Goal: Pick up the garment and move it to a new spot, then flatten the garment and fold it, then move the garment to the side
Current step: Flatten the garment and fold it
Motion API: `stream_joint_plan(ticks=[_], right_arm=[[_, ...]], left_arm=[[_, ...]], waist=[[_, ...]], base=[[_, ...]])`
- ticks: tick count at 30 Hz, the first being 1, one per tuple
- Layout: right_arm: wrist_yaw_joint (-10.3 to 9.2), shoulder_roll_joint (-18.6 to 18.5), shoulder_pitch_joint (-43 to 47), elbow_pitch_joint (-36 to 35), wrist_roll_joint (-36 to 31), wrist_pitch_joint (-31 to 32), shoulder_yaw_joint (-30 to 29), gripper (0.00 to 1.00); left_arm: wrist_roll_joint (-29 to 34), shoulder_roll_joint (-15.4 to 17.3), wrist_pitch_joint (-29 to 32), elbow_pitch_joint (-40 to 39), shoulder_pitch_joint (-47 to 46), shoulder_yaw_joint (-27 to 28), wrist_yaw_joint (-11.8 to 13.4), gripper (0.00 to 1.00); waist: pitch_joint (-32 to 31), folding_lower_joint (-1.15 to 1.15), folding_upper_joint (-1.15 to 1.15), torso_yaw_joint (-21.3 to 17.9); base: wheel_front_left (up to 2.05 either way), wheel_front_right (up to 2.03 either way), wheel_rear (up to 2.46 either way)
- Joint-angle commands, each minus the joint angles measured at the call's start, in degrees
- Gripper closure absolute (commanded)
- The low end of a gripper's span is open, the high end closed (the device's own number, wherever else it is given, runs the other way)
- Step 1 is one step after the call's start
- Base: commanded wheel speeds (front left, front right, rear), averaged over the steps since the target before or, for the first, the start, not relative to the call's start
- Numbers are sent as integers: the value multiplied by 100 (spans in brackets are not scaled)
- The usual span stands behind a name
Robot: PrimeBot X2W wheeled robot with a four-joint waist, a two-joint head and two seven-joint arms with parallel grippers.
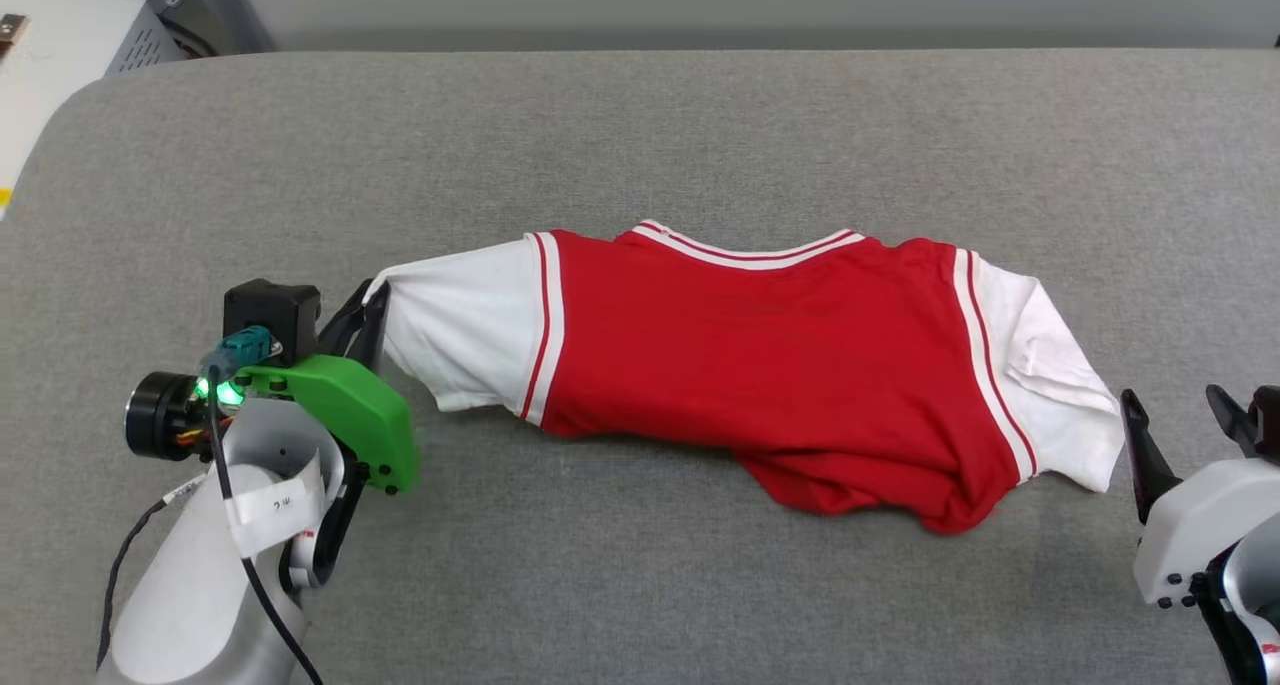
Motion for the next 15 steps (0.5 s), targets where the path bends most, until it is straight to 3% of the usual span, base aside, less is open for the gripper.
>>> stream_joint_plan(ticks=[1,9,15], right_arm=[[-3,-129,-126,25,-40,228,39,0],[-3,-534,-840,311,110,1502,470,0],[-3,-693,-1422,806,353,2087,693,0]], left_arm=[[10,87,14,-238,146,30,68,100],[-11,230,430,-1603,543,-58,193,100],[-21,229,578,-2064,585,-149,219,100]], waist=[[10,0,0,121],[335,0,0,381],[601,0,0,533]], base=[[0,0,0],[0,0,0],[0,0,0]])
